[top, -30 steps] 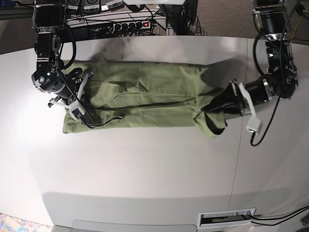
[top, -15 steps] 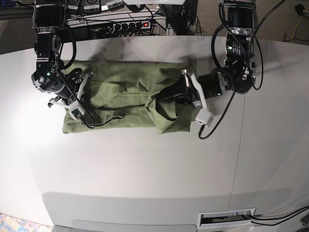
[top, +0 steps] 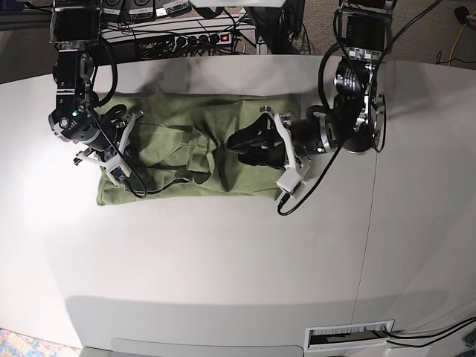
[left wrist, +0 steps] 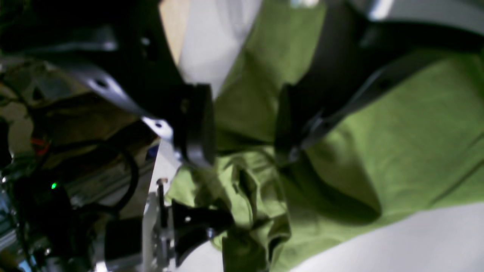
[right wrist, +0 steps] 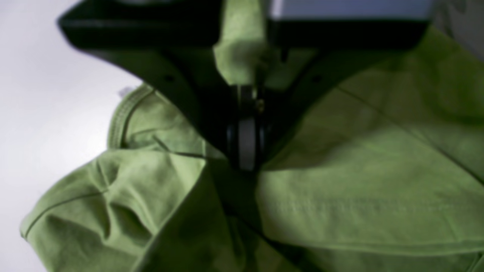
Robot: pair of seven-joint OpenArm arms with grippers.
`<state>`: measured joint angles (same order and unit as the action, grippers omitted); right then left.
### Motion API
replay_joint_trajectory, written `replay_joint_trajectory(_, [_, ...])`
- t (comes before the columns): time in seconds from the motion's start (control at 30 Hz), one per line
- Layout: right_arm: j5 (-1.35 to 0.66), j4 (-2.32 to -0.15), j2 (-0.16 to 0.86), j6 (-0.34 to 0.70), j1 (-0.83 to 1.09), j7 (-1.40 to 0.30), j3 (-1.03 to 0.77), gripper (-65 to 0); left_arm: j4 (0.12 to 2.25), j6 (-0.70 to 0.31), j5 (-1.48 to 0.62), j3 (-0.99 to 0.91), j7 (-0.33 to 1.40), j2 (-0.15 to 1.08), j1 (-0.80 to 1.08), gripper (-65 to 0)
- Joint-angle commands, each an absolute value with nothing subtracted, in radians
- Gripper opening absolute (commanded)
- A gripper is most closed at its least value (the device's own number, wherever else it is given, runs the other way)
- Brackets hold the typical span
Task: Fold the T-shirt properly
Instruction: 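Fold the strip end with the left gripper toward the right gripper, then hold the strip ends with both grippers and push them toward each other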
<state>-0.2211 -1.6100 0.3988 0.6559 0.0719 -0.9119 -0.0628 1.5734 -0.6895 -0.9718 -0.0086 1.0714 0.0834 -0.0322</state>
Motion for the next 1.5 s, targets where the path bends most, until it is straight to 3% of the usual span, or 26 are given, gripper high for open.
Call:
replay_joint_trajectory(0.0, [-0.201, -1.614, 0.413, 0.657, 0.067, -0.946, -0.065, -65.0, 1.593, -0.698, -0.998, -0.017, 1.076, 0.084, -0.055, -45.8])
replay_joint_trajectory(0.1, [-0.201, -1.614, 0.413, 0.657, 0.067, -0.946, -0.065, -65.0, 1.592, -0.698, -0.969, -0.023, 1.084, 0.084, -0.052, -64.0])
replay_joint_trajectory(0.13, [-0.201, -1.615, 0.413, 0.657, 0.067, -0.946, -0.065, -65.0, 1.592, -0.698, -0.941, -0.022, 1.075, 0.083, -0.051, -65.0])
replay_joint_trajectory(0.47, [-0.309, -1.659, 0.413, 0.657, 0.067, -1.022, -0.066, -65.0, 1.587, -0.665, -0.487, -0.022, 0.841, 0.084, -0.044, -65.0])
replay_joint_trajectory(0.73, [-0.422, -1.839, 0.413, 0.657, 0.086, -1.160, -0.088, -65.0, 1.586, -0.569, -0.340, -0.022, 0.826, 0.084, -0.044, -65.0])
replay_joint_trajectory(1.1, [-0.667, -1.916, 0.414, 0.659, 0.243, -1.202, -0.447, -65.0, 1.583, -0.493, -0.220, -0.022, 0.740, 0.084, 0.003, -65.0])
replay_joint_trajectory(1.23, [-0.719, -1.916, 0.416, 0.658, 0.258, -1.201, -0.542, -42.7, 1.583, -0.493, -0.220, -0.022, 0.741, 0.084, 0.003, -65.0])
replay_joint_trajectory(1.27, [-0.719, -1.916, 0.416, 0.658, 0.257, -1.183, -0.554, -39.8, 1.583, -0.493, -0.221, -0.022, 0.741, 0.084, 0.004, -65.0])
replay_joint_trajectory(1.47, [-0.717, -1.870, 0.415, 0.659, 0.235, -1.117, -0.548, -39.2, 1.583, -0.498, -0.240, -0.022, 0.739, 0.083, 0.012, -65.0])
